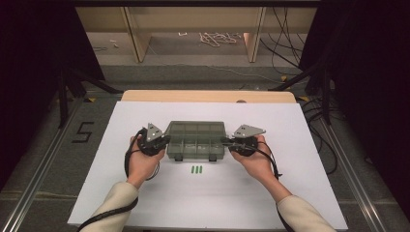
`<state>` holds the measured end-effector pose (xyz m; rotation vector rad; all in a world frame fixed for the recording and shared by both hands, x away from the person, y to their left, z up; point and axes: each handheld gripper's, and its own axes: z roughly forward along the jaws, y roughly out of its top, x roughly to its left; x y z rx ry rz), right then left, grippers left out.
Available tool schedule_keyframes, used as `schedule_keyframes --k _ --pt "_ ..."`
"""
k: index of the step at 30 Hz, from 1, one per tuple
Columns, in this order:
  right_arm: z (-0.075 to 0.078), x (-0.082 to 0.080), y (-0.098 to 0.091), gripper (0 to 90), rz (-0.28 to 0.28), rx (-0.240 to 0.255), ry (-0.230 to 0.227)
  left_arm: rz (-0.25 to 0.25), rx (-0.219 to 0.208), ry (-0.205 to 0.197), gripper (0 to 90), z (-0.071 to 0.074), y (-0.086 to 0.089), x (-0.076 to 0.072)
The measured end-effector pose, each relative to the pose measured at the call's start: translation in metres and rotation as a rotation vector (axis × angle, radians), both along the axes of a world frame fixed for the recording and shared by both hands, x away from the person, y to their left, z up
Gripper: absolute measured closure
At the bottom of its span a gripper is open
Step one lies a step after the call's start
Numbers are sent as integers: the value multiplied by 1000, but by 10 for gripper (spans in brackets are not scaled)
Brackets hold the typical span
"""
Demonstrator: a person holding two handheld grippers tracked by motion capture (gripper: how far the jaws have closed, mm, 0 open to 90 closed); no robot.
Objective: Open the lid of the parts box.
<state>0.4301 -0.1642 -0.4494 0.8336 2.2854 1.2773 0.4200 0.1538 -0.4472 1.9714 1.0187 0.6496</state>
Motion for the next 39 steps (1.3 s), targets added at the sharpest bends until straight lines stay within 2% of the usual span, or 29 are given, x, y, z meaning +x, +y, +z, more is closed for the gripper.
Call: schedule_keyframes --k 1,2,4,8,9,11,16,18,19,22,26,33,35,36,39 --pt "1 0 1 900 -5 7 -2 3 -9 -2 900 0 -1 1" --pt "1 1 1 900 -7 7 -4 -3 3 -1 900 1 -1 2" --pt "3 2 2 900 -9 12 -11 3 -22 -7 900 2 -4 4" --pt "6 4 2 900 -16 24 -17 3 -10 -19 900 6 -4 7" --pt "7 5 2 900 -13 24 -18 11 -23 -21 900 6 -5 7" --pt "8 5 3 900 -20 32 -19 6 -15 -13 900 7 -5 9" --pt "10 7 4 900 -31 41 -31 21 -37 -19 900 8 -7 12" --pt "11 8 4 900 -32 46 -36 15 -25 -19 900 11 -6 14" --pt "12 9 4 900 -30 43 -35 17 -47 -23 900 11 -7 15" --pt "12 11 6 900 -31 57 -38 25 -63 -26 900 12 -8 17" --pt "15 12 7 900 -39 58 -38 32 -63 -33 900 14 -8 18" --pt "17 12 9 900 -63 72 -68 35 -76 -44 900 18 -9 21" --pt "18 12 10 900 -67 77 -66 32 -65 -44 900 19 -9 22" --pt "19 14 10 900 -75 81 -71 37 -84 -45 900 19 -11 23" --pt "21 15 10 900 -78 81 -77 34 -83 -53 900 20 -12 24"
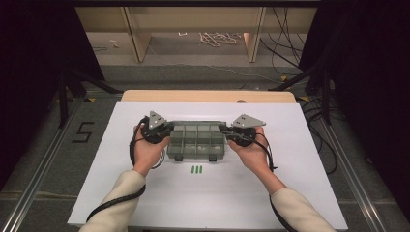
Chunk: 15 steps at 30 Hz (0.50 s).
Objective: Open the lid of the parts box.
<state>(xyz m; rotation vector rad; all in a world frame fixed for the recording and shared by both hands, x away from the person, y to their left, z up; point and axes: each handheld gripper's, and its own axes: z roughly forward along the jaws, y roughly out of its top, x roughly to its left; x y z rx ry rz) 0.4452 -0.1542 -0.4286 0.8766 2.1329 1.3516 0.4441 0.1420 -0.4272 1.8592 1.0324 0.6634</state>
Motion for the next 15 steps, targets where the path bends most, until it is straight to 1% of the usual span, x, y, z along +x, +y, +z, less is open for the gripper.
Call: schedule_keyframes --k 1,2,3,6,7,8,9,12,13,15 --pt "1 0 0 900 -4 4 0 3 -11 -4 900 1 -1 1" --pt "2 1 0 900 -6 5 -1 2 -11 -3 900 2 -2 1" --pt "2 3 1 900 -5 16 -6 5 -10 -7 900 3 -2 2" --pt "4 3 1 900 -16 17 -13 5 -14 -17 900 6 -4 5" --pt "5 3 1 900 -16 13 -9 5 -26 -14 900 6 -5 5" --pt "6 4 1 900 -20 17 -18 3 -28 -17 900 7 -5 6" --pt "6 5 2 900 -23 23 -20 10 -25 -21 900 7 -6 7" --pt "8 6 2 900 -26 24 -25 10 -31 -17 900 7 -7 8" --pt "8 7 2 900 -28 22 -25 10 -27 -23 900 8 -7 9" --pt "8 8 3 900 -26 27 -29 13 -36 -22 900 9 -8 10"
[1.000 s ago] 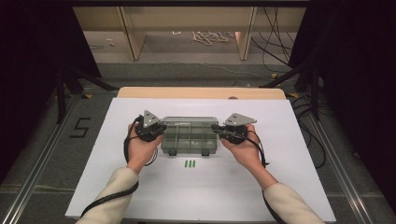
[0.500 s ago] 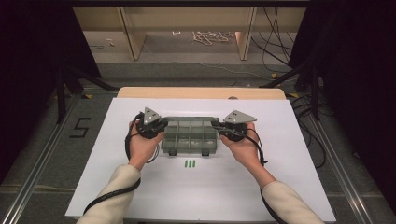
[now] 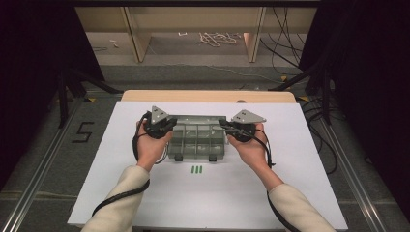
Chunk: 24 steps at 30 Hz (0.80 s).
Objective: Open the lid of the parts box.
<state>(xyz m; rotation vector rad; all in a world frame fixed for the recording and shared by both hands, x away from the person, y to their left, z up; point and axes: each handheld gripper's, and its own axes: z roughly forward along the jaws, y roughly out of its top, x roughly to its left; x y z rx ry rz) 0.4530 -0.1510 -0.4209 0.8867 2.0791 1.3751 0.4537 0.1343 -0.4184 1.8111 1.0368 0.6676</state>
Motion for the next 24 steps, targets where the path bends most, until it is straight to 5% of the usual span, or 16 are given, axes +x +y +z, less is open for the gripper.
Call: schedule_keyframes --k 24 --pt "6 14 14 900 -65 1 -56 20 -24 -23 900 8 -7 11"
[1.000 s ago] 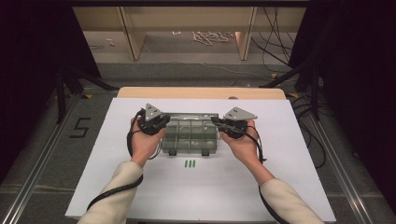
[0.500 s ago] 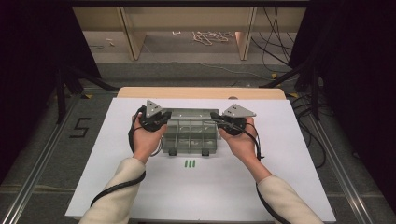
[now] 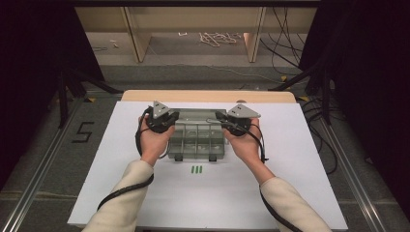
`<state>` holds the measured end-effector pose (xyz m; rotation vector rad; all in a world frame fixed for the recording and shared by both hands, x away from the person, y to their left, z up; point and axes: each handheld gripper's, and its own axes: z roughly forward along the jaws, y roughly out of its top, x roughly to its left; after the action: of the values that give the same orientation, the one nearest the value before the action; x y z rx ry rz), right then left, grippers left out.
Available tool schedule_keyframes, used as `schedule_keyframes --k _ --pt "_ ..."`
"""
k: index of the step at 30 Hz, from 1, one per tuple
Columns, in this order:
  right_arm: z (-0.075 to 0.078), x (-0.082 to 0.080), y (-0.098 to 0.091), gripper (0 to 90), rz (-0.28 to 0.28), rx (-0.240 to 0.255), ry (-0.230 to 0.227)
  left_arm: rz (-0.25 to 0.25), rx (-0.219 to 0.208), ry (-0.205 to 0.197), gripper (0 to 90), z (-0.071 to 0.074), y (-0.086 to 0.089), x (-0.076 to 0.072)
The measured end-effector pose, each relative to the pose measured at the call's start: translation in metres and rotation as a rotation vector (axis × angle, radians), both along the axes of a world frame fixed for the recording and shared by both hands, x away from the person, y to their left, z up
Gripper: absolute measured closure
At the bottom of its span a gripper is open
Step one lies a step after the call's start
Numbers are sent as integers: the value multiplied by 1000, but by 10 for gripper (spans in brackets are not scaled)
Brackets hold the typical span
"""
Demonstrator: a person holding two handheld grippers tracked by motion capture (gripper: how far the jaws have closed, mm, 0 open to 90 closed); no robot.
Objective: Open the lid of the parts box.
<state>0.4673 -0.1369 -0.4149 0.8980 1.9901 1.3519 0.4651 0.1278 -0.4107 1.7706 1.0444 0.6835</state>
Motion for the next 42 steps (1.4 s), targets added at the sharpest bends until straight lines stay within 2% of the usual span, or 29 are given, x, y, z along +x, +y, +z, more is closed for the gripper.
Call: schedule_keyframes --k 7,19,28,34,36,38,40,42 --pt "5 3 1 900 -14 -11 -25 11 1 -2 900 2 -1 5" --pt "8 8 1 900 -39 -15 -27 24 -2 -9 900 6 -4 12" --pt "12 9 -1 900 -35 -26 -26 32 3 -16 900 11 -4 16" --pt "14 -2 -10 825 -40 -29 -38 38 5 -18 900 13 -4 18" --pt "16 -8 -19 781 -70 -27 -58 40 4 -19 900 13 -4 18" --pt "16 -8 -21 762 -74 -26 -51 40 8 -21 900 14 -4 18" --pt "15 -5 -26 696 -108 -32 -42 42 10 -21 900 14 -5 18" --pt "13 -3 -27 690 -118 -28 -44 43 10 -22 900 14 -5 18"
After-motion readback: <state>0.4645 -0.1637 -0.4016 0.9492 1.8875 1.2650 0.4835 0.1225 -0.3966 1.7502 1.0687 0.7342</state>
